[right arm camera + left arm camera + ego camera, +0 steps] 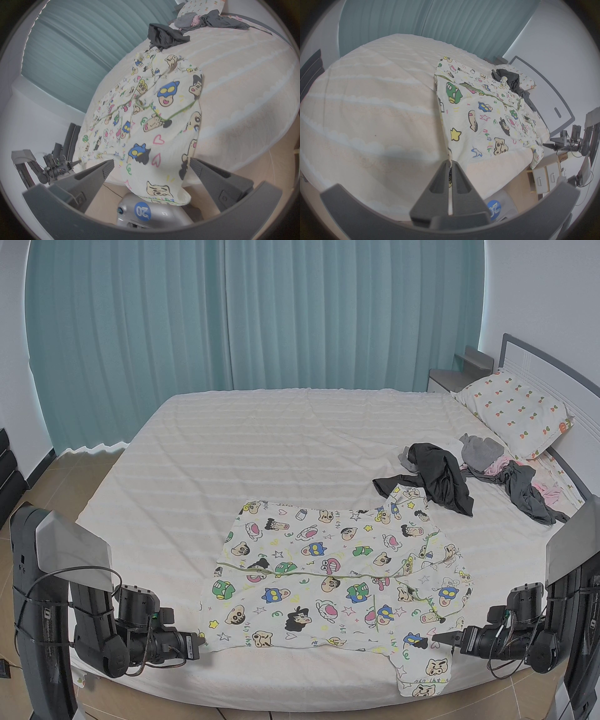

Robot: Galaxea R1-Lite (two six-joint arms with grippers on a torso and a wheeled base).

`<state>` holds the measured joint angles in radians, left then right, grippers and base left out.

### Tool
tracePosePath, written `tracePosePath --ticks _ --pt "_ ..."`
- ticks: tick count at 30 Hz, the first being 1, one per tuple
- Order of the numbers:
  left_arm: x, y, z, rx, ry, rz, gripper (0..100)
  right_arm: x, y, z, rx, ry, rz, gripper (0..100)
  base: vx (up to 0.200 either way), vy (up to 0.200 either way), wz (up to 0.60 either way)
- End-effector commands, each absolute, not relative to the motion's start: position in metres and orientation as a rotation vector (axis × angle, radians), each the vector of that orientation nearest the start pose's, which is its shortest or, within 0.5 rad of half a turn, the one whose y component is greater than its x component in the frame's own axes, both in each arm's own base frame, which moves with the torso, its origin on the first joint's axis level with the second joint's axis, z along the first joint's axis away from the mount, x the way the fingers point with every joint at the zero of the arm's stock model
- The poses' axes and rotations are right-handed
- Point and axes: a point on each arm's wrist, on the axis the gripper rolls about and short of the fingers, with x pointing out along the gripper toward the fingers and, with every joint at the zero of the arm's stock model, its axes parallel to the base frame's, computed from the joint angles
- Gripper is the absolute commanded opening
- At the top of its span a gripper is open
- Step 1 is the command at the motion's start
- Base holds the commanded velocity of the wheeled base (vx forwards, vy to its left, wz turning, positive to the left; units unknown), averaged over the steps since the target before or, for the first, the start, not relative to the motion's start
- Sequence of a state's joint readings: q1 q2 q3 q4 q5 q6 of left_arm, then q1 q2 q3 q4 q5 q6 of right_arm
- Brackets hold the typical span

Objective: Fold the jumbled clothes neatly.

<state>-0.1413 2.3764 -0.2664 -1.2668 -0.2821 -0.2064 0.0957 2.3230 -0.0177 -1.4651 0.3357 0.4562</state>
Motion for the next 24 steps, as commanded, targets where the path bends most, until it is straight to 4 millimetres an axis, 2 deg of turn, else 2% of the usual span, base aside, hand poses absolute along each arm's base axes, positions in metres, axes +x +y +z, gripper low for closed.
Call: tracePosePath --ticks 1,13,24 --pt "0.255 -0.034 -0.056 -0.255 0.883 -0.282 0 0.204 0.027 -0.039 0.513 0.96 0.202 100 0.0 0.0 0.0" --pt "0.254 -0.026 -0.057 -0.25 0.883 -0.26 0 0.201 0.023 -0.057 0.407 1.014 0.234 100 0.0 0.0 0.0" --pt "0.248 -0.026 -0.056 -0.264 0.897 -0.26 0 0.197 0.044 -0.058 0.34 1.035 0.336 100 0.0 0.0 0.0"
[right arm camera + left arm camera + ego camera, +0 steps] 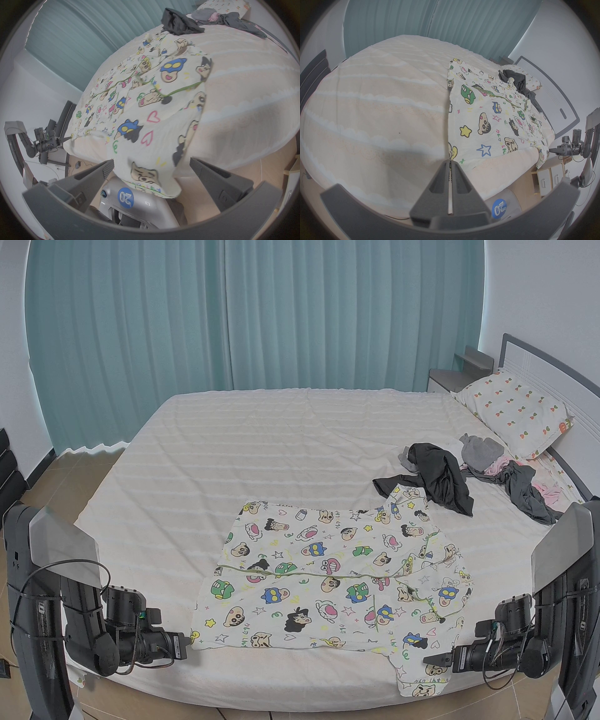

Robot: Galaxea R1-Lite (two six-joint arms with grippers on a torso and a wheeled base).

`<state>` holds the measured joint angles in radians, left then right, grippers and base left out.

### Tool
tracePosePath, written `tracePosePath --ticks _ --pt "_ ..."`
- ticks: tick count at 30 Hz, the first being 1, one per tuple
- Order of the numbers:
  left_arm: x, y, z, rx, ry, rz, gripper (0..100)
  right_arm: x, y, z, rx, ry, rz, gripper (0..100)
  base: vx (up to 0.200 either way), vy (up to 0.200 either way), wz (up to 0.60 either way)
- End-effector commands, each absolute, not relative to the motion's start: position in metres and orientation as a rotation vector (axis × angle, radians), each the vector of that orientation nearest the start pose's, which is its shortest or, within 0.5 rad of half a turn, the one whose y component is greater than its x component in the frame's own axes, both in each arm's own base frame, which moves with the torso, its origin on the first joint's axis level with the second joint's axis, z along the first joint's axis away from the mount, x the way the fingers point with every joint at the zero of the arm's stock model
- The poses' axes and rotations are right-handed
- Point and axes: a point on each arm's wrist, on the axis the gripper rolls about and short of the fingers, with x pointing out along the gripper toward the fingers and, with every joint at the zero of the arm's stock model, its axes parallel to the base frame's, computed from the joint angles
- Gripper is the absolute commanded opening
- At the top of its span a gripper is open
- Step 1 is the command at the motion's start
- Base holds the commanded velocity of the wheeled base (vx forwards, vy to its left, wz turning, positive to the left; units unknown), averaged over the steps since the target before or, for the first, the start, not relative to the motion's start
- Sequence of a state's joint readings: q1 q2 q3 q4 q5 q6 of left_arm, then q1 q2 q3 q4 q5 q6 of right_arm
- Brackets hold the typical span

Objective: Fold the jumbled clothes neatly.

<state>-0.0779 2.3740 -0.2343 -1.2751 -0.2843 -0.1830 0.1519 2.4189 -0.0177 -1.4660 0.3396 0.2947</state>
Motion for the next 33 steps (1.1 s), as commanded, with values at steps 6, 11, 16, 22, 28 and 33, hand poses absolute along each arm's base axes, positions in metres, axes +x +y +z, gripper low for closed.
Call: tracePosePath --ticks 6,11,16,22,28,33 --pt "0.245 -0.027 -0.056 -0.324 0.914 -0.254 0 0.199 0.048 -0.064 0.309 1.011 0.331 0 0.0 0.0 0.0" --pt "0.239 -0.027 -0.054 -0.361 0.919 -0.257 0 0.198 0.054 -0.073 0.22 1.013 0.267 0 0.0 0.0 0.0" --pt "0.233 -0.027 -0.049 -0.393 0.888 -0.251 0 0.197 0.054 -0.072 0.222 1.014 0.264 0 0.0 0.0 0.0" --pt "0.223 -0.03 -0.047 -0.384 0.888 -0.27 0 0.199 0.047 -0.071 0.236 1.009 0.233 0 0.0 0.0 0.0" --pt "0.218 -0.031 -0.048 -0.389 0.905 -0.276 0 0.193 0.034 -0.059 0.243 1.069 0.265 0 0.0 0.0 0.0" --pt "0.214 -0.03 -0.049 -0.392 0.924 -0.276 0 0.19 0.022 -0.052 0.237 1.087 0.277 0 0.0 0.0 0.0"
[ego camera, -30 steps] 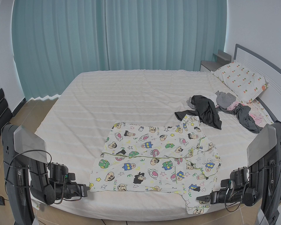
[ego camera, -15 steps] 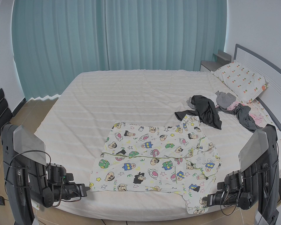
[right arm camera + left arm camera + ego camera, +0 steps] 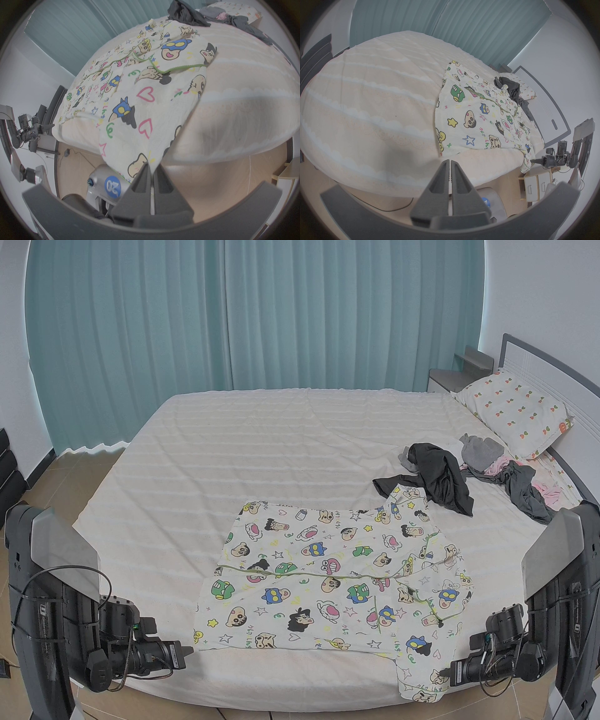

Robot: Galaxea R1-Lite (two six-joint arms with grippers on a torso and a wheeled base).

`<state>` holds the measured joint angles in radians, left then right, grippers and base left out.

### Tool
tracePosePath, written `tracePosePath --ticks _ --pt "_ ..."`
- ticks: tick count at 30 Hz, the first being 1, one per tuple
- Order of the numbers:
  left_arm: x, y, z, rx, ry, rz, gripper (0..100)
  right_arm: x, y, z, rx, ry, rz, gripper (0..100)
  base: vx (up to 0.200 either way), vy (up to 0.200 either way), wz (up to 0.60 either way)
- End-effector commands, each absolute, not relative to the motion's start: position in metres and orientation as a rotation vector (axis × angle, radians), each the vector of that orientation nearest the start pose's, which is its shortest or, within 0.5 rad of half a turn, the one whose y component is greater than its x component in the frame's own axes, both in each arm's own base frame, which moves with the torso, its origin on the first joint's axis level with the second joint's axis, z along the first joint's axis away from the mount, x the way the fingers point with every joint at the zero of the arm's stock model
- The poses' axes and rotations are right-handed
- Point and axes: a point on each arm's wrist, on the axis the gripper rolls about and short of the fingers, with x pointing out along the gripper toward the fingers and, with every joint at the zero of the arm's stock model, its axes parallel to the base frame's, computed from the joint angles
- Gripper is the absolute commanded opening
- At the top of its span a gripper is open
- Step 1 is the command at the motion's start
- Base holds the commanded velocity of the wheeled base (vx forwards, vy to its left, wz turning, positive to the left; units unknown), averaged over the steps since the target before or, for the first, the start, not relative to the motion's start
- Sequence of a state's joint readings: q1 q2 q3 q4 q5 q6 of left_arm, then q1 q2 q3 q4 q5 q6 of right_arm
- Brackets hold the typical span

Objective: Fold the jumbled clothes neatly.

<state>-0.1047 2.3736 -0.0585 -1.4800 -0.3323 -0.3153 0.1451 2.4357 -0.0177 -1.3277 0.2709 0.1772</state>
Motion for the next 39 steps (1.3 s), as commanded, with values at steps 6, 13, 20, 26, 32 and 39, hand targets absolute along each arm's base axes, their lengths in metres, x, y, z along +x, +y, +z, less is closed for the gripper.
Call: tracePosePath --ticks 6,13,20,26,32,39 --pt "0.212 -0.034 -0.049 -0.384 0.929 -0.291 0 0.19 0.015 -0.051 0.269 1.074 0.295 0 0.0 0.0 0.0" --pt "0.214 -0.04 -0.048 -0.414 0.927 -0.301 0 0.189 0.022 -0.054 0.251 1.094 0.332 100 0.0 0.0 0.0" --pt "0.216 -0.048 -0.047 -0.466 0.903 -0.31 0 0.19 0.031 -0.059 0.224 1.09 0.369 100 0.0 0.0 0.0" --pt "0.216 -0.051 -0.049 -0.46 0.907 -0.323 0 0.196 0.041 -0.071 0.167 1.035 0.371 100 0.0 0.0 0.0" --pt "0.219 -0.052 -0.05 -0.459 0.898 -0.327 0 0.193 0.067 -0.074 0.132 1.02 0.41 100 0.0 0.0 0.0" --pt "0.219 -0.05 -0.053 -0.462 0.909 -0.315 0 0.201 0.084 -0.076 0.198 0.988 0.367 100 0.0 0.0 0.0"
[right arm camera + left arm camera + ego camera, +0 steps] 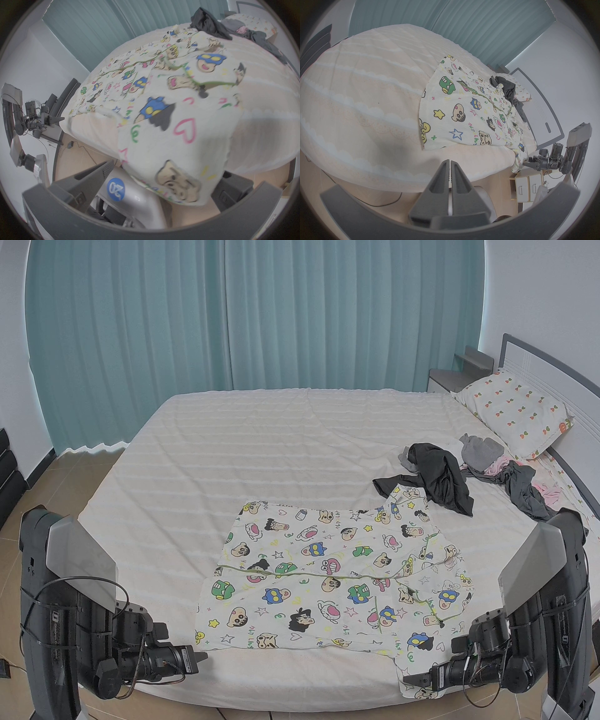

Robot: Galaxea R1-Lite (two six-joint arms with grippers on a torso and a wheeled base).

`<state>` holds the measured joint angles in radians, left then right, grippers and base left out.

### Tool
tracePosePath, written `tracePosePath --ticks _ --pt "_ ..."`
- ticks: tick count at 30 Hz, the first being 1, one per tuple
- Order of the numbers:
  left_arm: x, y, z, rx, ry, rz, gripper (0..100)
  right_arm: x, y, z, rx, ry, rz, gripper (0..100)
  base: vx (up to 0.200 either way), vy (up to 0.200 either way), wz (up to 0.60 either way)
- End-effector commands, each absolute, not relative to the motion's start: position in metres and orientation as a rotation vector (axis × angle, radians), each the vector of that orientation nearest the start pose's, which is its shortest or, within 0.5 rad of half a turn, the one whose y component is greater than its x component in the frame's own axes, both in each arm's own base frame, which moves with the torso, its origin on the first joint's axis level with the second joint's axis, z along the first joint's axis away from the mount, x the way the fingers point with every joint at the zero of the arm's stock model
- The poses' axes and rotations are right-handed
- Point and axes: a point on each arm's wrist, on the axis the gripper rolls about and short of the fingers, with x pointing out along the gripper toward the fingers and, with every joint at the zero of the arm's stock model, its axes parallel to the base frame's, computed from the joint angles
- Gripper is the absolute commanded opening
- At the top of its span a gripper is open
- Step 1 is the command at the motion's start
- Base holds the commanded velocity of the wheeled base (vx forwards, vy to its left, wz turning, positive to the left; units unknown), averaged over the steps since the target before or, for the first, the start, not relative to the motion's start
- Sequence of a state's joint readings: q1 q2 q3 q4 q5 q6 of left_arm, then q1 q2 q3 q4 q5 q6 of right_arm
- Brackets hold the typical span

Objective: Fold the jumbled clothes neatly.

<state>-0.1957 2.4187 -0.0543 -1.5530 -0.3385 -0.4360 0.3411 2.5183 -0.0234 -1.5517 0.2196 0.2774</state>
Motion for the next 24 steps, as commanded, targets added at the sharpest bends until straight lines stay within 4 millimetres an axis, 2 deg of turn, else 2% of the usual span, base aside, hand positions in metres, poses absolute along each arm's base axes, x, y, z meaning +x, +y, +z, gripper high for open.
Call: tracePosePath --ticks 1,3,4,15,18,23,24 --pt "0.219 -0.05 -0.053 -0.461 0.91 -0.316 0 0.202 0.084 -0.076 0.203 0.987 0.35 100 0.0 0.0 0.0" --pt "0.219 -0.051 -0.053 -0.459 0.909 -0.318 0 0.202 0.083 -0.076 0.201 0.986 0.332 100 0.0 0.0 0.0" --pt "0.219 -0.051 -0.053 -0.459 0.909 -0.318 0 0.202 0.083 -0.077 0.2 0.984 0.325 0 0.0 0.0 0.0" --pt "0.219 -0.051 -0.052 -0.446 0.9 -0.314 0 0.198 0.077 -0.072 0.216 0.988 0.263 0 0.0 0.0 0.0" --pt "0.225 -0.056 -0.053 -0.423 0.872 -0.312 0 0.196 0.069 -0.064 0.251 0.988 0.265 0 0.0 0.0 0.0" --pt "0.238 -0.068 -0.055 -0.391 0.813 -0.28 0 0.199 0.06 -0.063 0.283 0.988 0.258 0 0.0 0.0 0.0" --pt "0.249 -0.071 -0.056 -0.393 0.768 -0.255 0 0.199 0.059 -0.063 0.297 0.99 0.276 0 0.0 0.0 0.0"
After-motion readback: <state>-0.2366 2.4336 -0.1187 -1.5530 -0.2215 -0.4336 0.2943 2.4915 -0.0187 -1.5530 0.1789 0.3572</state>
